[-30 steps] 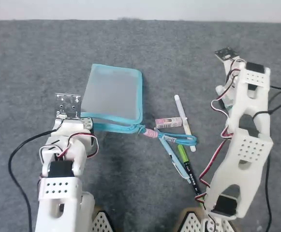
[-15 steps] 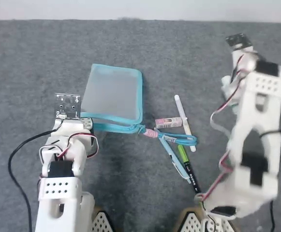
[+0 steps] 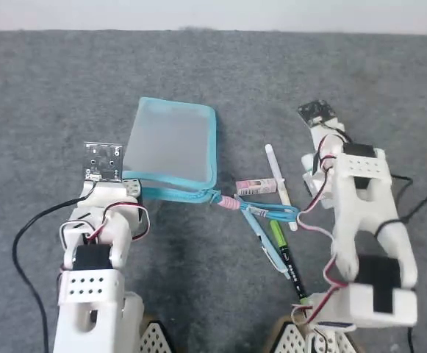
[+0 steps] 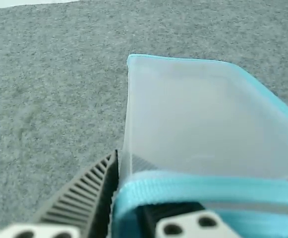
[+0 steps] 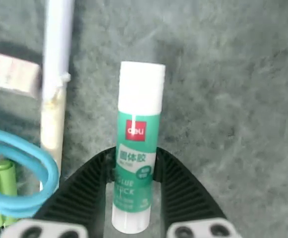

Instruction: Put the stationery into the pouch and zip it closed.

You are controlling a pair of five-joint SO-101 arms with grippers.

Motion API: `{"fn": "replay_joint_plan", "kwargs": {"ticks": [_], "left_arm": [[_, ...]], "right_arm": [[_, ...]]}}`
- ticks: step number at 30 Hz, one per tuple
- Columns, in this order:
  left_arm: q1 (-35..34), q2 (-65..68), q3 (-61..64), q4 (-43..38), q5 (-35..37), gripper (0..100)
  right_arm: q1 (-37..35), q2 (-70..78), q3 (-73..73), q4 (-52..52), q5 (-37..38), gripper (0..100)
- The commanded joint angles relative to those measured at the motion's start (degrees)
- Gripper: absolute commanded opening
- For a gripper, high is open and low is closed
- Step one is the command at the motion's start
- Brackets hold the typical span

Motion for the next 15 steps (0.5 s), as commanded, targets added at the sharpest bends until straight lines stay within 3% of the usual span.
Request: {"fn": "replay_joint_plan", "kwargs": {"ticks": [1,7,15], "left_arm": [[-0.2,0.2,-0.8,-1.5,0.5,1],[-0.1,0.4,-0.8,-1.5,0.5,1],[-0.2,0.4,-0.8,-1.5,0.5,1]], "right_arm": [[0.3,1.0,-4.0,-1.2,-0.5,1.8],[0.3,1.1,-4.0,-0.8,0.8,15.8],[0.9,1.5,-3.3,3.2,2.7,16.2]]}}
